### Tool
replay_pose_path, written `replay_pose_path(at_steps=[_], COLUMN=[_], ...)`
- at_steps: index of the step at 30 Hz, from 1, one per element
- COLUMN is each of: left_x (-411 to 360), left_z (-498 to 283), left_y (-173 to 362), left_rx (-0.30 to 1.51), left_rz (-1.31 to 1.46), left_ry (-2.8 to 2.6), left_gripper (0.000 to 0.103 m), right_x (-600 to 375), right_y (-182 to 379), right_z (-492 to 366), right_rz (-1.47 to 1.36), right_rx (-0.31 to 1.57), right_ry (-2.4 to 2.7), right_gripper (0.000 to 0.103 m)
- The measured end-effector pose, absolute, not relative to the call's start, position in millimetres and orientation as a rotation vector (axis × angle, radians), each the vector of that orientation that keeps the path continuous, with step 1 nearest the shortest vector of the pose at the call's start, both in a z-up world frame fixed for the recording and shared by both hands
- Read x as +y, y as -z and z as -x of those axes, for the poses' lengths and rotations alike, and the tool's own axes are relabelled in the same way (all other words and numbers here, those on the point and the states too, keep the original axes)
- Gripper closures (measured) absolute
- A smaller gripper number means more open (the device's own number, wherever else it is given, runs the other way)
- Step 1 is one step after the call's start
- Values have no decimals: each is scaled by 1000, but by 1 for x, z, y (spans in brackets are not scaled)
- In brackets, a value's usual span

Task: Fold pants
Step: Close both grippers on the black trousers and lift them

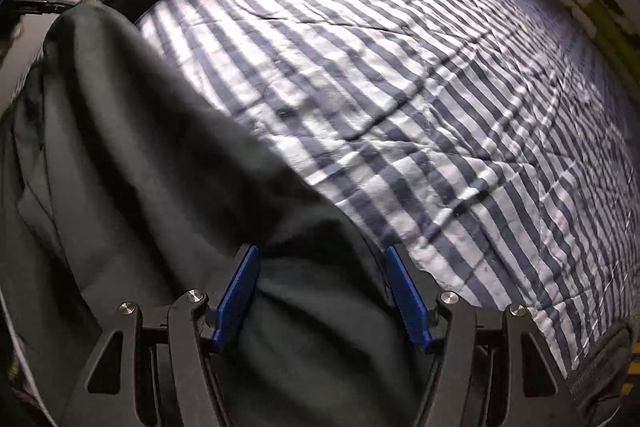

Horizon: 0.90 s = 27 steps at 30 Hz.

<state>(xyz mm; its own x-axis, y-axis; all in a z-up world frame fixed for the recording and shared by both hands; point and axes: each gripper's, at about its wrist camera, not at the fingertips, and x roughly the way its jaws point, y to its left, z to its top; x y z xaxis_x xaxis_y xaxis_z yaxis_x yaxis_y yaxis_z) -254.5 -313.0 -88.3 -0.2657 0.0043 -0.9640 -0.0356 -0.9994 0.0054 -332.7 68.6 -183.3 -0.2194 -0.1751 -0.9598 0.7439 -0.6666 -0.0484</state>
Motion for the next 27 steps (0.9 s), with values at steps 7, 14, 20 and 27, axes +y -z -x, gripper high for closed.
replay_pose_path(at_steps=[7, 14, 20, 27], left_x=[-322, -325, -329, -329], left_z=[262, 271, 246, 183], left_y=[80, 97, 67, 35], left_rx=[44, 0, -49, -25], left_rz=[1843, 1827, 1704, 1594], left_ry=[-2485, -2510, -2588, -2629], left_gripper=[38, 93, 99, 99], right_x=[68, 71, 87, 99], right_y=[170, 132, 89, 51], right_z=[324, 299, 280, 216], right_rz=[-1418, -1309, -1191, -1051], right_rx=[715, 731, 697, 664], right_ry=[1980, 2082, 2229, 2350], right_gripper=[100, 101, 101, 101])
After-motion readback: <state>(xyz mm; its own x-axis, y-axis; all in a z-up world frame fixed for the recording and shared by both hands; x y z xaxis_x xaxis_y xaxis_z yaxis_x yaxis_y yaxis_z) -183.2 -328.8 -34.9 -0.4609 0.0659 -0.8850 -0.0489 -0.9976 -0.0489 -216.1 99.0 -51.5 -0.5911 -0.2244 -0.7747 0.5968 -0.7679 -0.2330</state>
